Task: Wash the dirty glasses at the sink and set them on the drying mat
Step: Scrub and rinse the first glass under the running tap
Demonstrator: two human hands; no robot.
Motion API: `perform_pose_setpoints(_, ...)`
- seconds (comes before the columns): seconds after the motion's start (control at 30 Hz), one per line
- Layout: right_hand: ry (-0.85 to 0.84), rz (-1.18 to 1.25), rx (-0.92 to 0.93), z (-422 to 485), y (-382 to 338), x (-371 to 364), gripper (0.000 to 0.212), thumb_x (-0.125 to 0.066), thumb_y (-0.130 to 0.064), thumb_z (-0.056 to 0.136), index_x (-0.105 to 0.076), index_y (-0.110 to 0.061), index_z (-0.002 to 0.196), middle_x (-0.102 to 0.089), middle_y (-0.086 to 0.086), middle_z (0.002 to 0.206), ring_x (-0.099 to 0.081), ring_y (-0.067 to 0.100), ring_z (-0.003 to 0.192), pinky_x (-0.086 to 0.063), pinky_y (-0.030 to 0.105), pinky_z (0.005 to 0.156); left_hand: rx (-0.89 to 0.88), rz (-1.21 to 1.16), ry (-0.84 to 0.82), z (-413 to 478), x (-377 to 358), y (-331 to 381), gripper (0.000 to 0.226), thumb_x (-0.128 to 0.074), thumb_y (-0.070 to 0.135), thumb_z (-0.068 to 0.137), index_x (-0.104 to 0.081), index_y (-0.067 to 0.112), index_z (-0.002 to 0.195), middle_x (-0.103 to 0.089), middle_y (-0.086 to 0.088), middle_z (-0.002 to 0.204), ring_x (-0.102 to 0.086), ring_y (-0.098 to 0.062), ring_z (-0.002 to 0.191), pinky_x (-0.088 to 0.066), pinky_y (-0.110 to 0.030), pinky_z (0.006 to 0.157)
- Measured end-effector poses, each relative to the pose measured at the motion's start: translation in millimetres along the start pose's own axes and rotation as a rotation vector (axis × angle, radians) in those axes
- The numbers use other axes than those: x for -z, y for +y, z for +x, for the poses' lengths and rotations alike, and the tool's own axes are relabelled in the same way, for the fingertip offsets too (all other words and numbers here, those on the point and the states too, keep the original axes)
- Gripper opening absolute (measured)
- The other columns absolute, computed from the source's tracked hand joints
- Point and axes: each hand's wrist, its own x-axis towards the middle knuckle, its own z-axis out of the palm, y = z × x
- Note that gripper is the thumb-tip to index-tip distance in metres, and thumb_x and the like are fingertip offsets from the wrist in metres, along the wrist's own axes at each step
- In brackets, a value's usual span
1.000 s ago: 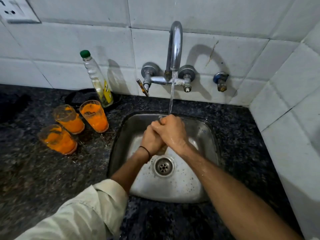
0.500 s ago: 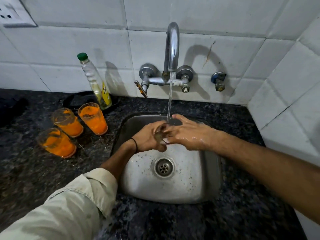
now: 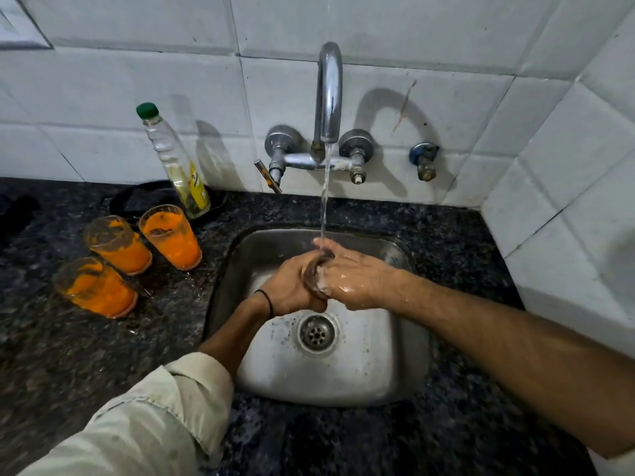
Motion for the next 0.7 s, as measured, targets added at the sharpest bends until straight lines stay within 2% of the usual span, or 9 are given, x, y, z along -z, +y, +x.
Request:
perform_pose_setpoints(0.1,-0.073,0.364,-0.267,16,-10,-12,0.047,-0.061,-0.007,0.084,-0.055,-0.019,0.129,-0.053,0.003,0.137,-0.044,0.027,0.132,-0.028,0.047,0.115,-0.026,0.033,0.066,2,-2,-3,0.052,-0.082,0.006,0.059,-0.064,0.027,0.103,-0.07,0.012,0.097,-0.066,0.001,0.092,-0.054,-0.018,0.08)
perform_pose_setpoints(0.17,-0.123,0.82,-0.534,30,-22,-15,0.028,-0.056,-0.003,0.085,-0.06,-0.014,0.11,-0.059,0.009,0.114,-0.057,0.029,0.111,-0.049,0.034,0.083,-0.046,0.04,0.091,3,-2,-8,0.034,-0.076,0.012,0.068,-0.063,0.019,0.099,-0.071,0.002,0.093,-0.068,-0.016,0.092,-0.057,-0.039,0.081)
perform_pose_setpoints(0.23,0.012,1.053,-0.64,39,-28,-13,0.016,-0.052,0.002,0.084,-0.059,-0.012,0.087,-0.058,0.006,0.09,-0.059,0.023,0.09,-0.042,0.026,0.061,-0.029,0.024,0.122,0,0,-12,0.032,-0.074,0.012,0.068,-0.063,0.018,0.098,-0.071,0.0,0.093,-0.068,-0.023,0.092,-0.055,-0.045,0.081)
perform_pose_setpoints(0.33,0.245,0.801,-0.357,19,-25,-16,0.03,-0.058,0.006,0.08,-0.072,-0.014,0.098,-0.066,0.002,0.104,-0.056,0.013,0.099,-0.039,0.026,0.085,0.057,-0.107,0.152,-5,4,-20,0.051,-0.079,0.0,0.054,-0.064,0.015,0.101,-0.072,0.001,0.096,-0.067,-0.014,0.087,-0.056,-0.037,0.082)
perform_pose_setpoints(0.4,0.206,0.406,-0.168,2,-11,-16,0.051,-0.062,0.006,0.077,-0.068,-0.026,0.116,-0.063,-0.002,0.121,-0.053,0.015,0.114,-0.03,0.041,0.108,0.074,-0.124,0.127,-8,4,-23,0.055,-0.082,0.0,0.049,-0.063,0.014,0.099,-0.071,-0.004,0.093,-0.066,-0.02,0.082,-0.056,-0.039,0.076)
perform_pose_setpoints(0.47,0.067,0.251,-0.105,2,-3,-20,0.059,-0.063,0.006,0.075,-0.06,-0.027,0.124,-0.06,-0.001,0.127,-0.05,0.022,0.123,-0.02,0.054,0.116,0.058,-0.036,0.098,-8,-1,-19,0.053,-0.082,0.01,0.048,-0.061,0.019,0.095,-0.07,-0.003,0.09,-0.066,-0.024,0.081,-0.056,-0.045,0.074)
perform_pose_setpoints(0.53,-0.026,0.376,-0.204,11,-5,-20,0.047,-0.066,-0.007,0.079,-0.051,-0.027,0.118,-0.059,0.003,0.125,-0.047,0.032,0.125,-0.029,0.058,0.113,0.046,-0.075,0.115,-7,-7,-13,0.052,-0.081,0.009,0.049,-0.062,0.021,0.096,-0.071,0.0,0.092,-0.066,-0.015,0.082,-0.057,-0.041,0.075)
perform_pose_setpoints(0.6,-0.052,0.623,-0.394,21,-11,-11,0.036,-0.065,-0.016,0.084,-0.055,-0.025,0.117,-0.059,0.006,0.127,-0.049,0.031,0.123,-0.042,0.05,0.107,0.027,-0.123,0.161,-5,-12,-10,0.044,-0.079,0.009,0.055,-0.063,0.02,0.094,-0.072,-0.002,0.09,-0.064,-0.007,0.082,-0.058,-0.034,0.074)
perform_pose_setpoints(0.7,0.1,1.169,-0.81,44,-29,-2,0.019,-0.051,-0.005,0.092,-0.065,-0.012,0.103,-0.066,0.012,0.108,-0.063,0.03,0.104,-0.051,0.033,0.079,0.035,-0.101,0.261,-6,-15,-8,0.028,-0.075,0.014,0.064,-0.06,0.021,0.086,-0.069,0.002,0.082,-0.058,0.004,0.074,-0.051,-0.022,0.064)
